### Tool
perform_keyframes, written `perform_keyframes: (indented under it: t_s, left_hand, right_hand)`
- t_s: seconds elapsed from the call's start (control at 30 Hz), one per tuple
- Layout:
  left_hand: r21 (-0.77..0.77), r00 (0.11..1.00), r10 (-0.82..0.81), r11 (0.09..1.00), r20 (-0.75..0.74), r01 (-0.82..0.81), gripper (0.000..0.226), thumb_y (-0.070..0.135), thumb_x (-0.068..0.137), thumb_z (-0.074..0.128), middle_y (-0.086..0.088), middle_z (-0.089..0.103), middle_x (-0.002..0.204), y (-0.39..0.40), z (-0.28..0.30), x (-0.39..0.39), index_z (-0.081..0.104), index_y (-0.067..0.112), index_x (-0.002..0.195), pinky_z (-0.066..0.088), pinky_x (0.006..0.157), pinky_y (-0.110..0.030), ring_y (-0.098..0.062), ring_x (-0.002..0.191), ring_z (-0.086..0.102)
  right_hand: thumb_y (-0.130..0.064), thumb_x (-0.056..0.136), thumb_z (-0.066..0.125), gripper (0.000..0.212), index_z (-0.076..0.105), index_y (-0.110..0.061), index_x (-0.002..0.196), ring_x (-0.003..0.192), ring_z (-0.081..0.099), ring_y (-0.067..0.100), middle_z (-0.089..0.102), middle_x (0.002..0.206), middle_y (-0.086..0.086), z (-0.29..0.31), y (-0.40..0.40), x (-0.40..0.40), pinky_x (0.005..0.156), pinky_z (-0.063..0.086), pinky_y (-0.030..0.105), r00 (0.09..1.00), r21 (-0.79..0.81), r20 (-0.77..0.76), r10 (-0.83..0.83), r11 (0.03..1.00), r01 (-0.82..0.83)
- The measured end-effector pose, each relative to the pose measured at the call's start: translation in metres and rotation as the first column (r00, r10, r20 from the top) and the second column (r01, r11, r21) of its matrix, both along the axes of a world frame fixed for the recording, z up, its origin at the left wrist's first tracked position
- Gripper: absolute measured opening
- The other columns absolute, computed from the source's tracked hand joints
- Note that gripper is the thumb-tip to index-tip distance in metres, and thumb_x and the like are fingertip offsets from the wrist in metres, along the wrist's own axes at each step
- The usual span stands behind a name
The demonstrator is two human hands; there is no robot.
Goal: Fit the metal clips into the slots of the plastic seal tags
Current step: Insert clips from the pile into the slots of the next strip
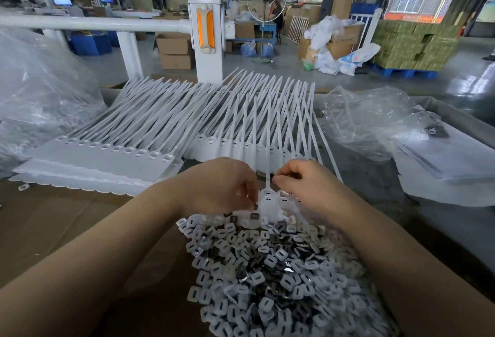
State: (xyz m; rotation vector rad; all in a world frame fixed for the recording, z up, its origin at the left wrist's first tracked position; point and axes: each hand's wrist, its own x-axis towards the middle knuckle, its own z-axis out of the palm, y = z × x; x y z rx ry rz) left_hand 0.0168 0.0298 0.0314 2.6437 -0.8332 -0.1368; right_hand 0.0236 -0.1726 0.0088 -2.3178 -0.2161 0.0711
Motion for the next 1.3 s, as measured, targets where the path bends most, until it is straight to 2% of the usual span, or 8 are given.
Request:
perform_keyframes:
  t_s: [0.07, 0.17, 0.33, 0.47, 0.73, 0.93, 1.1, 1.3]
  left_hand:
    - [0.048, 0.999, -0.042, 0.998, 0.03, 0.041, 0.003, 0.032, 0.086, 0.068, 0.017, 0.061, 0.088, 0.0, 0.0, -0.002, 0.067, 0.033, 0.089, 0.046, 0.074, -0.014, 0.005, 0.083, 0.056]
    - [0.088, 0.997, -0.07, 0.994, 0.042, 0.066, 0.005, 0.032, 0.088, 0.065, 0.015, 0.059, 0.092, -0.001, 0.0, -0.002, 0.066, 0.03, 0.093, 0.045, 0.077, -0.017, 0.002, 0.085, 0.056]
    - [0.032, 0.998, -0.058, 0.998, 0.021, 0.057, 0.006, 0.027, 0.088, 0.065, 0.015, 0.06, 0.09, -0.002, 0.005, -0.006, 0.066, 0.031, 0.092, 0.037, 0.075, -0.013, 0.002, 0.086, 0.055]
    - [0.044, 0.997, -0.065, 0.997, -0.04, 0.067, 0.005, 0.031, 0.086, 0.07, 0.014, 0.061, 0.091, -0.005, 0.009, -0.007, 0.066, 0.032, 0.09, 0.046, 0.076, -0.02, 0.001, 0.085, 0.056]
    - [0.094, 0.996, -0.057, 0.994, -0.062, 0.063, 0.004, 0.029, 0.085, 0.069, 0.017, 0.062, 0.086, -0.01, 0.005, -0.009, 0.067, 0.032, 0.087, 0.036, 0.068, -0.01, 0.008, 0.081, 0.057]
    - [-0.094, 0.996, -0.089, 0.992, -0.007, 0.088, 0.009, 0.029, 0.085, 0.07, 0.017, 0.061, 0.081, -0.023, 0.001, -0.017, 0.065, 0.036, 0.086, 0.042, 0.069, -0.008, 0.005, 0.083, 0.055]
    - [-0.064, 0.992, -0.121, 0.991, -0.018, 0.12, 0.007, 0.034, 0.085, 0.071, 0.019, 0.063, 0.089, -0.031, -0.003, -0.021, 0.069, 0.035, 0.091, 0.047, 0.076, -0.014, 0.006, 0.085, 0.057]
    - [-0.046, 0.99, -0.121, 0.992, -0.067, 0.118, 0.004, 0.029, 0.088, 0.067, 0.016, 0.064, 0.089, -0.033, -0.003, -0.023, 0.068, 0.028, 0.091, 0.051, 0.079, -0.02, 0.004, 0.082, 0.058]
  right_hand:
    - [-0.035, 0.095, 0.062, 0.009, 0.062, -0.038, 0.086, 0.083, 0.069, 0.015, 0.068, 0.084, -0.016, 0.0, 0.0, -0.001, 0.071, 0.053, 0.025, 1.0, -0.005, 0.007, 0.003, 1.0, -0.003]
    - [-0.036, 0.095, 0.062, 0.008, 0.063, -0.037, 0.087, 0.083, 0.069, 0.015, 0.069, 0.085, -0.015, 0.0, 0.0, -0.001, 0.074, 0.054, 0.026, 1.0, -0.004, 0.008, 0.002, 1.0, -0.002]
    - [-0.035, 0.095, 0.062, 0.008, 0.063, -0.037, 0.087, 0.082, 0.068, 0.01, 0.069, 0.087, -0.015, 0.0, 0.0, 0.0, 0.079, 0.055, 0.029, 1.0, -0.003, 0.003, 0.002, 1.0, -0.002]
    - [-0.033, 0.096, 0.061, 0.007, 0.062, -0.037, 0.09, 0.082, 0.068, 0.009, 0.068, 0.088, -0.016, 0.001, 0.0, 0.0, 0.074, 0.053, 0.024, 1.0, 0.005, 0.001, 0.009, 1.0, -0.009]
    - [-0.032, 0.096, 0.061, 0.008, 0.062, -0.036, 0.089, 0.081, 0.064, 0.0, 0.068, 0.09, -0.015, 0.001, 0.0, 0.0, 0.071, 0.047, 0.023, 1.0, 0.019, -0.005, 0.017, 1.0, -0.017]
    - [-0.031, 0.096, 0.062, 0.008, 0.064, -0.032, 0.088, 0.08, 0.067, 0.006, 0.07, 0.086, -0.009, 0.0, 0.001, 0.002, 0.079, 0.055, 0.032, 1.0, 0.028, -0.025, 0.01, 1.0, -0.009]
    - [-0.031, 0.096, 0.063, 0.007, 0.067, -0.03, 0.091, 0.081, 0.068, 0.008, 0.071, 0.088, -0.009, -0.001, 0.001, 0.003, 0.085, 0.057, 0.04, 1.0, 0.025, -0.024, 0.002, 1.0, -0.001]
    - [-0.032, 0.095, 0.063, 0.009, 0.067, -0.031, 0.088, 0.079, 0.067, 0.007, 0.07, 0.086, -0.01, -0.001, 0.0, 0.004, 0.082, 0.056, 0.037, 1.0, 0.024, -0.022, -0.014, 1.0, 0.015]
